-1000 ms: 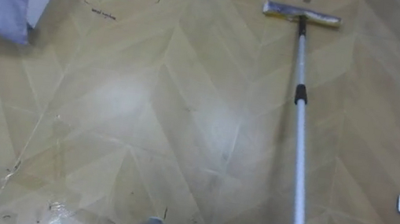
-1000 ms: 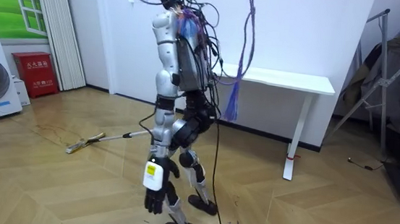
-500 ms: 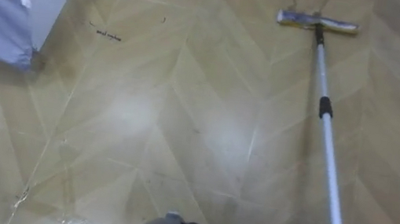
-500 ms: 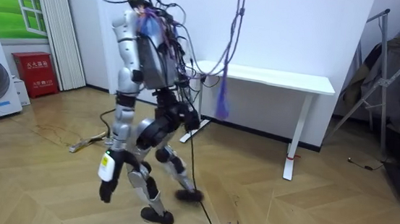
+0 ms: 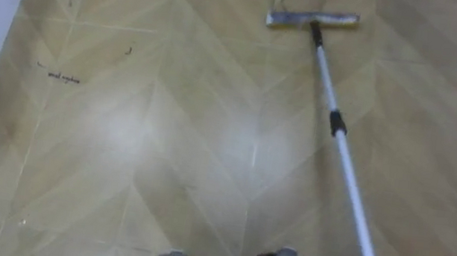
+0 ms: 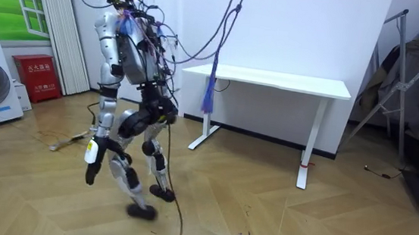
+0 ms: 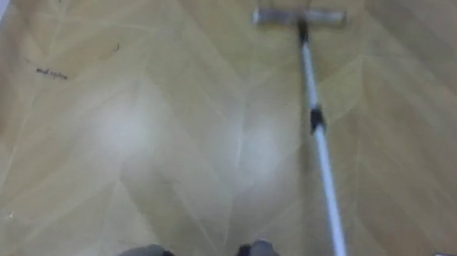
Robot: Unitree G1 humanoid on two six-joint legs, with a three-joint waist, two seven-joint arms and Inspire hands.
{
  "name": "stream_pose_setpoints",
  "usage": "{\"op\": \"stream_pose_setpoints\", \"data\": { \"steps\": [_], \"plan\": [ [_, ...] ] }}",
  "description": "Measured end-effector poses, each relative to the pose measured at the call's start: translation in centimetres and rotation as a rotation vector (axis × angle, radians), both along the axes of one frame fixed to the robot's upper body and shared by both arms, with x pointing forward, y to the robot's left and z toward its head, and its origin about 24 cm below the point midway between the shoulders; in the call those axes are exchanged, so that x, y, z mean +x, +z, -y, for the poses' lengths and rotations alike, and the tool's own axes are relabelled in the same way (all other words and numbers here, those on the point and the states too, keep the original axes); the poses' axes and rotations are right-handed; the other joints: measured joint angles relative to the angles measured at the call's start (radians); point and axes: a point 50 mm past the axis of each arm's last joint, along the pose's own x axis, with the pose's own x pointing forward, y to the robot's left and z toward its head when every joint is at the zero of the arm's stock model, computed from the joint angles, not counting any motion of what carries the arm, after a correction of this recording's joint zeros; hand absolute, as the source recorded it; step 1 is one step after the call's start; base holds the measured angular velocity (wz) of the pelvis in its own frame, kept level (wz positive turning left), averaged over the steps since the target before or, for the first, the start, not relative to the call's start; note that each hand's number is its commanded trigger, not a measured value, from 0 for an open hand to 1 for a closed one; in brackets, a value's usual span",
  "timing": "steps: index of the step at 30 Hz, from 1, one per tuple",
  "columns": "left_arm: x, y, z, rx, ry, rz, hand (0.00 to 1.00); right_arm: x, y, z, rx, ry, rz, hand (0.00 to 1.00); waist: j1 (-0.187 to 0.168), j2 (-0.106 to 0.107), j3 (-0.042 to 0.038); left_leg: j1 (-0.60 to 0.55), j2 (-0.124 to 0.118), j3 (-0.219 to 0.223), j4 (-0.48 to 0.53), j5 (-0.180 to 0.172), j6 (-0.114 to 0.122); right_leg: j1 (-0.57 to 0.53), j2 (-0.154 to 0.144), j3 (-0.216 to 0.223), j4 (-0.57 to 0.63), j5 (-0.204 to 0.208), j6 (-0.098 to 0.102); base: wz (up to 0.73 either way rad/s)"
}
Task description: Mop floor
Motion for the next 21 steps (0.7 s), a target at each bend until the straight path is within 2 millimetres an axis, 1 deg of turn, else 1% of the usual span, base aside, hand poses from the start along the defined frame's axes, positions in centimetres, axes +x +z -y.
{"op": "stream_pose_setpoints", "data": {
  "steps": [1,2,3,4,5,6,7,8,9,10,11,12,13,14,15,16,17,18,19,20,21],
  "plan": [
    [0.0,0.1,-0.3,0.009,0.001,0.004,0.0,1.8,0.8,-0.1,0.009,0.004,0.068,1.0,0.021,-0.008,0.0018,-0.036,-0.015,0.0,-0.113,0.02,-0.011,0.025,0.0,0.001,0.0,-0.024,0.006,0.05],
    [-0.3,0.0,-0.3,0.007,0.005,0.0,0.0,3.1,1.2,-0.4,0.037,0.0,0.114,1.0,0.039,-0.015,0.0024,-0.065,-0.02,0.002,-0.191,0.101,0.01,0.054,-0.002,0.002,-0.003,-0.051,0.015,0.11],
    [-0.5,0.0,-0.3,0.003,0.006,-0.004,0.0,3.4,1.3,-0.7,0.053,-0.004,0.126,1.0,0.042,-0.017,0.0012,-0.069,-0.029,0.002,-0.217,0.141,0.018,0.072,-0.004,0.003,-0.007,-0.063,0.021,0.18],
    [-0.9,-0.1,-0.3,-0.007,0.011,-0.014,0.0,3.5,1.2,-0.9,0.084,-0.018,0.133,1.0,0.043,-0.026,-0.0023,-0.067,-0.04,0.005,-0.263,0.212,0.043,0.112,-0.018,0.004,-0.021,-0.089,0.032,0.43],
    [-1.1,-0.2,-0.2,-0.02,0.008,-0.023,0.0,2.8,0.9,-0.8,0.104,-0.048,0.126,1.0,0.032,-0.024,-0.0067,-0.064,-0.053,0.017,-0.269,0.231,0.071,0.144,-0.024,0.024,-0.025,-0.111,0.049,0.62],
    [-0.9,-0.2,-0.1,-0.026,0.002,-0.02,0.0,2.2,0.7,-0.7,0.107,-0.058,0.115,1.0,0.023,-0.024,-0.01,-0.054,-0.055,0.029,-0.263,0.224,0.092,0.153,-0.025,0.039,-0.021,-0.117,0.058,0.88],
    [-0.3,-0.1,0.0,-0.04,-0.01,-0.01,0.0,0.5,0.1,-0.2,0.122,-0.1,0.087,1.0,0.015,-0.035,-0.0108,-0.04,-0.069,0.052,-0.247,0.203,0.117,0.157,-0.04,0.047,0.001,-0.116,0.071,0.7],
    [0.0,0.0,0.2,-0.05,-0.02,0.0,0.0,-1.4,-0.4,0.3,0.123,-0.12,0.043,1.0,0.017,-0.046,-0.0127,-0.019,-0.073,0.074,-0.237,0.176,0.134,0.16,-0.054,0.048,0.031,-0.097,0.11,0.47],
    [0.0,0.0,0.2,-0.058,-0.022,-0.002,0.0,-2.3,-0.6,0.7,0.115,-0.126,0.021,1.0,0.016,-0.047,-0.0129,-0.006,-0.076,0.076,-0.231,0.164,0.138,0.162,-0.056,0.054,0.052,-0.077,0.13,0.0],
    [-0.1,-0.1,0.4,-0.066,-0.024,-0.008,0.0,-4.4,-0.9,1.6,0.083,-0.134,-0.037,1.0,0.017,-0.046,-0.0136,0.03,-0.085,0.074,-0.23,0.146,0.146,0.159,-0.058,0.072,0.109,-0.019,0.143,-0.25],
    [-0.2,-0.1,0.5,-0.065,-0.027,-0.007,0.0,-6.8,-1.1,2.6,0.041,-0.125,-0.107,1.0,0.017,-0.034,-0.0189,0.059,-0.09,0.049,-0.229,0.123,0.147,0.133,-0.045,0.093,0.172,0.026,0.145,-0.36],
    [-0.2,-0.1,0.5,-0.063,-0.023,-0.005,0.0,-7.7,-1.2,2.9,0.022,-0.121,-0.134,1.0,0.017,-0.023,-0.0217,0.07,-0.094,0.018,-0.234,0.107,0.146,0.108,-0.033,0.103,0.199,0.029,0.142,-0.46],
    [-0.1,-0.1,0.5,-0.058,-0.015,0.003,0.0,-9.8,-1.4,3.1,-0.008,-0.118,-0.189,1.0,0.011,0.001,-0.0288,0.09,-0.098,-0.031,-0.246,0.077,0.122,0.037,-0.017,0.105,0.234,0.029,0.139,-0.27],
    [0.0,0.0,0.5,-0.048,-0.006,0.013,0.0,-12.0,-1.6,3.2,-0.027,-0.114,-0.246,1.0,-0.01,0.023,-0.0384,0.108,-0.1,-0.058,-0.26,0.063,0.113,-0.029,-0.017,0.098,0.213,0.03,0.138,-0.09],
    [0.1,0.0,0.4,-0.043,-0.002,0.018,0.0,-12.9,-1.8,2.9,-0.024,-0.117,-0.268,1.0,-0.024,0.028,-0.0399,0.119,-0.1,-0.061,-0.27,0.06,0.11,-0.059,-0.021,0.1,0.182,0.031,0.135,0.15],
    [0.2,0.1,0.2,-0.033,0.003,0.025,0.0,-14.6,-2.4,1.9,0.0,-0.126,-0.308,1.0,-0.045,0.03,-0.0394,0.145,-0.099,-0.061,-0.29,0.053,0.101,-0.106,-0.033,0.109,0.089,0.041,0.129,0.12],
    [-0.2,0.0,0.1,-0.027,0.004,0.017,0.0,-16.1,-2.7,1.0,0.027,-0.133,-0.341,1.0,-0.066,0.034,-0.0389,0.172,-0.094,-0.065,-0.3,0.03,0.084,-0.133,-0.044,0.121,-0.045,0.08,0.127,0.06],
    [-0.4,0.0,0.1,-0.026,-0.001,0.01,0.0,-16.7,-2.9,0.6,0.041,-0.136,-0.356,1.0,-0.073,0.033,-0.0387,0.182,-0.092,-0.064,-0.298,0.014,0.076,-0.144,-0.052,0.119,-0.113,0.109,0.125,-0.06],
    [-0.9,-0.2,0.3,-0.029,-0.003,-0.013,0.0,-17.8,-3.1,0.0,0.063,-0.143,-0.381,1.0,-0.079,0.041,-0.0387,0.198,-0.077,-0.064,-0.275,-0.019,0.057,-0.146,-0.052,0.105,-0.151,0.188,0.123,-0.31],
    [-1.9,-0.5,0.7,-0.044,0.003,-0.044,0.0,-18.3,-3.2,-0.4,0.078,-0.139,-0.396,1.0,-0.075,0.049,-0.0423,0.213,-0.049,-0.066,-0.257,-0.047,0.033,-0.125,-0.039,0.076,-0.155,0.209,0.098,-0.43],
    [-2.2,-0.5,0.9,-0.055,0.006,-0.056,0.0,-18.3,-3.2,-0.5,0.083,-0.134,-0.4,1.0,-0.073,0.067,-0.0467,0.224,-0.041,-0.064,-0.252,-0.06,0.022,-0.112,-0.032,0.058,-0.152,0.205,0.086,-0.4]
  ]
}}
